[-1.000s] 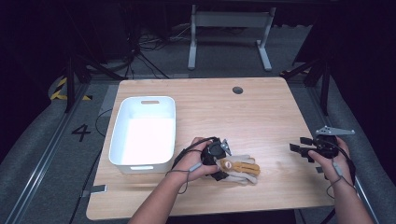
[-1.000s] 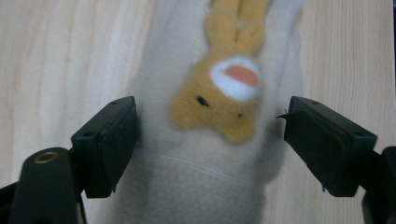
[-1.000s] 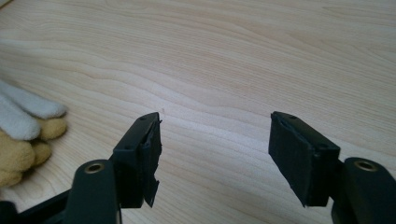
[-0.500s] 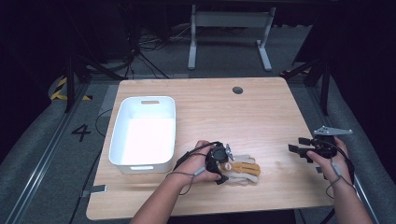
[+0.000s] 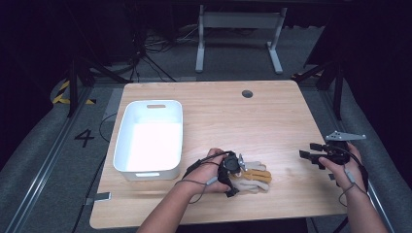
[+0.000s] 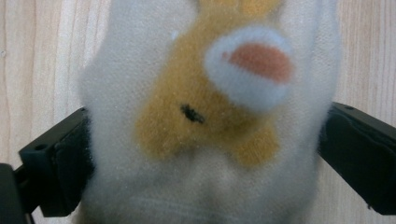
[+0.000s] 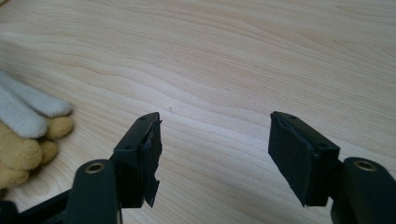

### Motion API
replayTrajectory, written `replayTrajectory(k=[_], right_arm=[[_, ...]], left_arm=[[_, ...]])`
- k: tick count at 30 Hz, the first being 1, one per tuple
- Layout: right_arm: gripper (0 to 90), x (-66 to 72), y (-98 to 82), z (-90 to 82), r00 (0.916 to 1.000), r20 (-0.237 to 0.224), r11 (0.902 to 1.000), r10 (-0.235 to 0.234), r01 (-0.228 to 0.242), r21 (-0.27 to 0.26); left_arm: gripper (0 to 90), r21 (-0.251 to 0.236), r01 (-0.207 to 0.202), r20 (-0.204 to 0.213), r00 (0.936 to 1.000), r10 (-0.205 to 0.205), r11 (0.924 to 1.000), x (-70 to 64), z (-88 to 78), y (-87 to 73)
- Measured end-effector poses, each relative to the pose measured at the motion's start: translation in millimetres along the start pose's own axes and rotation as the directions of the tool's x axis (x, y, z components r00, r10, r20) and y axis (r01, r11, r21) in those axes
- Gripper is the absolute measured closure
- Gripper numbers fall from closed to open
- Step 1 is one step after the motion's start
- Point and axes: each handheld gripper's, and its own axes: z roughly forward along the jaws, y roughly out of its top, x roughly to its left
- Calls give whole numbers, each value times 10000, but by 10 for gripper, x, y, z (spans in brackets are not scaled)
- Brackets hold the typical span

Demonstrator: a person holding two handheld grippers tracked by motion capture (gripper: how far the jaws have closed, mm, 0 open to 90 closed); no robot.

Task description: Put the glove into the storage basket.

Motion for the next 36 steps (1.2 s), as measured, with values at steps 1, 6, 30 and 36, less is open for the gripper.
replayTrajectory(k=[1, 6, 30, 36], right_arm=[[355, -2, 0, 0, 10000, 2, 10000, 10, -10, 9], [361, -2, 0, -5, 10000, -13, 10000, 29, -29, 23], [368, -20, 3, 1, 10000, -40, 10000, 75, -75, 9], [369, -24, 7, 0, 10000, -59, 10000, 17, -17, -39]], left_arm=[[6, -27, -21, 54, 10000, 21, 10000, 0, 2, -2], [76, -34, -20, 26, 10000, 20, 10000, 5, -42, 14], [721, -460, 1625, 597, 9854, -1597, 9856, -26, -301, 76], [718, -886, 2192, 851, 9736, -2119, 9716, -26, -450, 94]])
